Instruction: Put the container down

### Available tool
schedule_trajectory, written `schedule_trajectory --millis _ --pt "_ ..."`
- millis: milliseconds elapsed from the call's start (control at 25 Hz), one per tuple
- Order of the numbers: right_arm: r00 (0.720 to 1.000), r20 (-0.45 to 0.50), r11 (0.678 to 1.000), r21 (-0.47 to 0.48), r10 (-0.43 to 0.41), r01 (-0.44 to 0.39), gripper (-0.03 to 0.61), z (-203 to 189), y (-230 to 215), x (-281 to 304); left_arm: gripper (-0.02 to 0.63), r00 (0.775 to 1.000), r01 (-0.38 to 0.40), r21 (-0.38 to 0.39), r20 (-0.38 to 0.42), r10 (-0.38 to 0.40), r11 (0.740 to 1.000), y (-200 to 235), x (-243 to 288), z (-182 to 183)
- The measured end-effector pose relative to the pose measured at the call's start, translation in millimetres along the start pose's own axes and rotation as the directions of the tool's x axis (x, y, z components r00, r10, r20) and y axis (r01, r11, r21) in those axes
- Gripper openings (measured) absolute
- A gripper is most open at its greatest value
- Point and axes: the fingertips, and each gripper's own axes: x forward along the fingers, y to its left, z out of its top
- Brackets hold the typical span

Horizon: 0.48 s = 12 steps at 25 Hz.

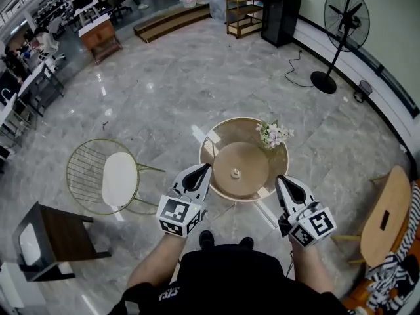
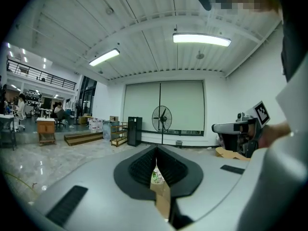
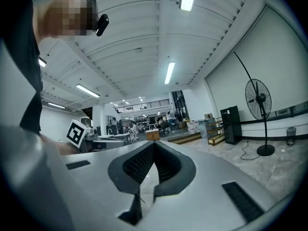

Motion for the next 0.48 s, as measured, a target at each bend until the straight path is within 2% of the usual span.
schedule_trajectory --millis 480 --pt "1.000 -0.003 1.000 -0.009 0.026 -0.026 0.011 1 14 8 0.017 1.000 0.013 0.016 -0.011 -0.013 1.000 0 -6 0"
